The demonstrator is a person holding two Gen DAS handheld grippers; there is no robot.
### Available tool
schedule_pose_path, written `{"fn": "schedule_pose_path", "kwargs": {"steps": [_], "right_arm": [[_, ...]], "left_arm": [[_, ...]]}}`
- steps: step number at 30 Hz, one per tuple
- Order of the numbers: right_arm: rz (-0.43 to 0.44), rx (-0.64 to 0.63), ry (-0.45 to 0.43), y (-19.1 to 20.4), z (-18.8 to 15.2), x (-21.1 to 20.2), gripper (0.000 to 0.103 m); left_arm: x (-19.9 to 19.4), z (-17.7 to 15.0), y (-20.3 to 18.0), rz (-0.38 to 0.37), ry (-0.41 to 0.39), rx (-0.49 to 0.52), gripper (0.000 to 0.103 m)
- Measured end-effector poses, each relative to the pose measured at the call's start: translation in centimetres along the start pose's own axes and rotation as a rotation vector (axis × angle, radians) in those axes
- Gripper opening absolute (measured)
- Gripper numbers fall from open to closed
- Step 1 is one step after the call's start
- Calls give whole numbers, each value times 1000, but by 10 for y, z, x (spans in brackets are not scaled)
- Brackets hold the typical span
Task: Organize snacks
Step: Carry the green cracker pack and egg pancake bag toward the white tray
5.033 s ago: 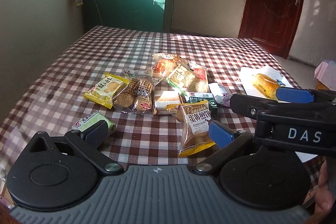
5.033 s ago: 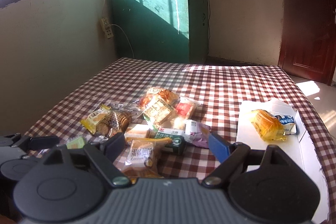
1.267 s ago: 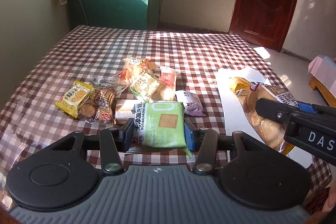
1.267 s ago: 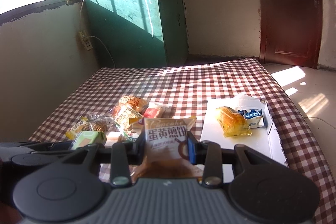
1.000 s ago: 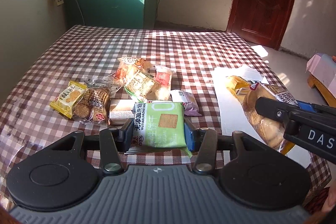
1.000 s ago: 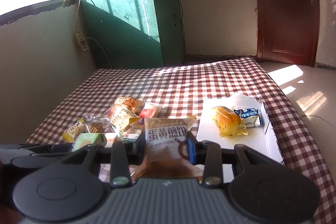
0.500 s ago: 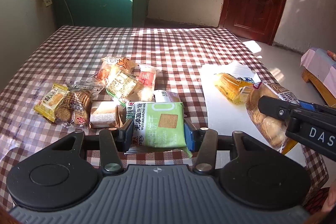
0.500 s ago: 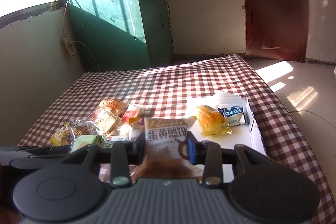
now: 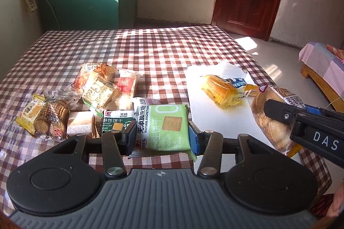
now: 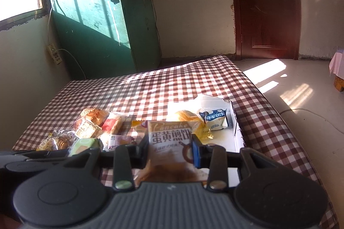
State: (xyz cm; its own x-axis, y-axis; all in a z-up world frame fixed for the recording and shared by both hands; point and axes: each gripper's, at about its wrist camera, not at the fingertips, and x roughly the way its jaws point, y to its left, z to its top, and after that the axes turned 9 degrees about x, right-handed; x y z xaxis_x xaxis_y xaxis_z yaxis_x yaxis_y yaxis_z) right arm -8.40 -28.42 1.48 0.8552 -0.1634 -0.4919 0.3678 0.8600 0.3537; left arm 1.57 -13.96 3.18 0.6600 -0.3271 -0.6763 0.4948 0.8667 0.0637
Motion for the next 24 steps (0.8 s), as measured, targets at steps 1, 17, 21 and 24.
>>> {"fn": "schedule_pose_path", "kwargs": {"steps": [1, 17, 21, 24], "right_arm": [[-5, 3, -1, -2, 0, 1, 36], [-104, 29, 23, -31, 4, 25, 36], [-127, 22, 29, -34, 5, 30, 36], [-145, 13, 32, -36, 6, 34, 36]], "left_arm": [[2, 1, -3, -5, 0, 6, 58], [26, 12, -31, -78, 15, 50, 58], [31, 14, -35, -90, 18, 62, 58], [33, 15, -38, -95, 19, 65, 58]]}}
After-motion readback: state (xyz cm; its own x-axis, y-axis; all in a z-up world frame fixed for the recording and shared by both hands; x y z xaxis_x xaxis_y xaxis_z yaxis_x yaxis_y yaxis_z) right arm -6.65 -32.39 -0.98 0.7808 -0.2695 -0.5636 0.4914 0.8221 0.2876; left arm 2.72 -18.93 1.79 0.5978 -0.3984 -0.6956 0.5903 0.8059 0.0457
